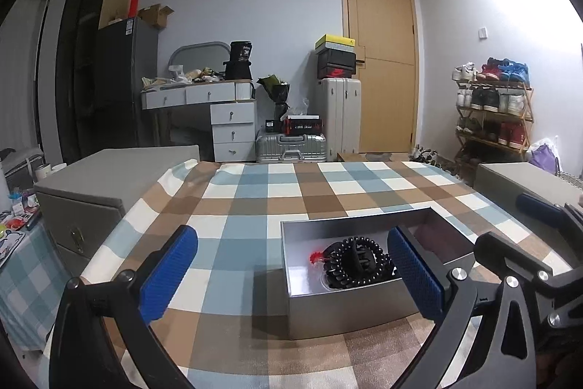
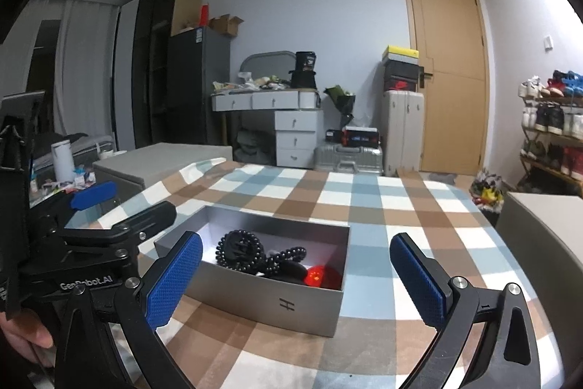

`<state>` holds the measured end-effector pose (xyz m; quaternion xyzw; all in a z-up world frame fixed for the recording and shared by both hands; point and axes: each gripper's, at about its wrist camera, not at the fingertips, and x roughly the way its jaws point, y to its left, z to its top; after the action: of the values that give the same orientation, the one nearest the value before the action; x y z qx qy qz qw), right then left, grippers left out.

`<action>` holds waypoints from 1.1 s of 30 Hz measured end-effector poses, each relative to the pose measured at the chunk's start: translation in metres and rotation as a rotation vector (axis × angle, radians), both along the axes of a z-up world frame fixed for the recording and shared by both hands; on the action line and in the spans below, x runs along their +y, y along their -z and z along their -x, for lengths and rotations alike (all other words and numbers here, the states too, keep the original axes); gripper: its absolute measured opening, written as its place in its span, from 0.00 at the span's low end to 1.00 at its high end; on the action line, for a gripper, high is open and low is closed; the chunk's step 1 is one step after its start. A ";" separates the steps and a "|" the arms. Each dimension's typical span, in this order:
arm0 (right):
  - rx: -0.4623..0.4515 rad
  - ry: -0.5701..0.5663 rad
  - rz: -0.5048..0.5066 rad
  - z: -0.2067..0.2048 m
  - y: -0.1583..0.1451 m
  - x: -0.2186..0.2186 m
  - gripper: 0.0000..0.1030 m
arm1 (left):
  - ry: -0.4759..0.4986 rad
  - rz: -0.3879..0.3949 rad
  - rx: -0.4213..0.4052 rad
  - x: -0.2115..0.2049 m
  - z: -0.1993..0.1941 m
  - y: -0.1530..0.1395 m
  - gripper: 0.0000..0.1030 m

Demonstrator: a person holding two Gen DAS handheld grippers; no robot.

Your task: Organize jewelry

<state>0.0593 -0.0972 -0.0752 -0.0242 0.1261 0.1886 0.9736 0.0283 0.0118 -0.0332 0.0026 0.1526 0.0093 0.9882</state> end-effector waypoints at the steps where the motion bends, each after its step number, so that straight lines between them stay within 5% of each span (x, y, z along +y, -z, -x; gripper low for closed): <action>1: 0.001 0.001 -0.003 0.000 0.000 0.000 1.00 | 0.000 0.000 0.001 0.000 0.001 0.000 0.99; 33: -0.003 0.000 0.001 0.000 -0.001 0.001 1.00 | -0.002 0.004 0.000 -0.001 -0.001 0.001 0.99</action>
<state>0.0594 -0.0960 -0.0747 -0.0248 0.1247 0.1885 0.9738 0.0288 0.0109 -0.0339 0.0005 0.1524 0.0099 0.9883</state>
